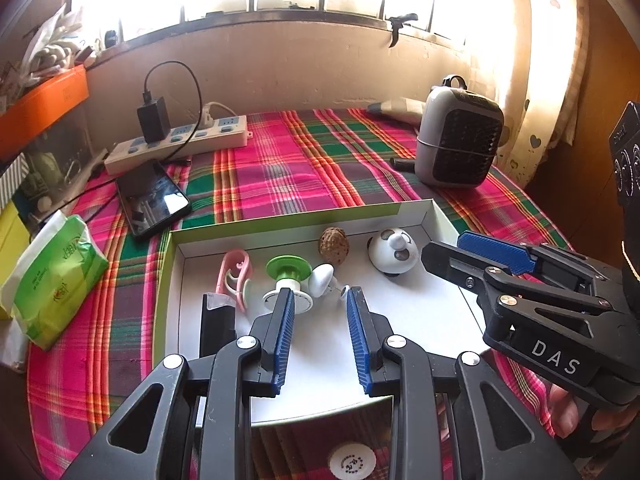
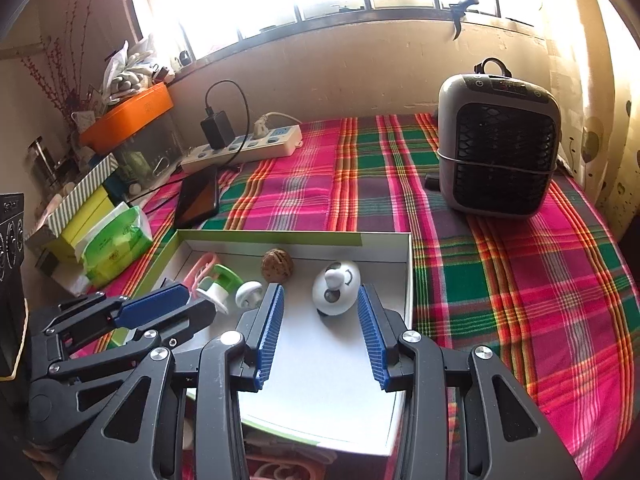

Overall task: Organize objects
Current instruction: 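Withdraw both tools from the box, then move the left tool onto the white round container while the right tool reaches the pink hook clip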

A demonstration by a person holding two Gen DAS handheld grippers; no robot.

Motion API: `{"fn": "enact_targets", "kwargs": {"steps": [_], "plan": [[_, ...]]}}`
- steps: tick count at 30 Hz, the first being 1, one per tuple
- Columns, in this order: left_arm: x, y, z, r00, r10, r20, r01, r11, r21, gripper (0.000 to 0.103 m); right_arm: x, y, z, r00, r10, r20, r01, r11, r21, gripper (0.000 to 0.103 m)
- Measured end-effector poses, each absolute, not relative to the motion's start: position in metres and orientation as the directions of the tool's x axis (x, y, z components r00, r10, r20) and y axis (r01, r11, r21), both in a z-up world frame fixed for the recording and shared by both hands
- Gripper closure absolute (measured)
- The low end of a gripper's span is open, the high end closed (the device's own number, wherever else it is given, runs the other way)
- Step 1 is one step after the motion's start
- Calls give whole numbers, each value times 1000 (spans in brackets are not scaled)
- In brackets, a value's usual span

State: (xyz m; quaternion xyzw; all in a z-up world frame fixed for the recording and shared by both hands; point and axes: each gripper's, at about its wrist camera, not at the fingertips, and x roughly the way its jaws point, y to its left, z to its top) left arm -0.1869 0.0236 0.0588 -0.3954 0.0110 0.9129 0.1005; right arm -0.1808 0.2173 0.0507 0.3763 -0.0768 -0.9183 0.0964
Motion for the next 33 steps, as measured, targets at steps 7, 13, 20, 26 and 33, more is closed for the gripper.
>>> {"fn": "enact_targets", "kwargs": {"steps": [7,13,20,26,33], "plan": [[-167,22,60,-675,174,-717,-188,-980,-60,78,-162,213,51,-706,-239,-667,123,-968,217,63],[-150,22,60,-681,180,-710,-190,-980,-67,78,-146,210,50,-712,-235,-661,121,-969,214,63],[-129,12,58,-687,185,-703,-178,-980,-85,78,-125,215,48,-726,-210,-654,99,-974,204,63],[-114,-2,51,-684,201,-702,-169,-979,-116,78,-108,219,45,-730,-192,-656,87,-978,190,63],[-102,-11,41,-666,215,-714,-173,-976,-132,77,-93,220,41,-740,-177,-649,79,-981,178,63]]}}
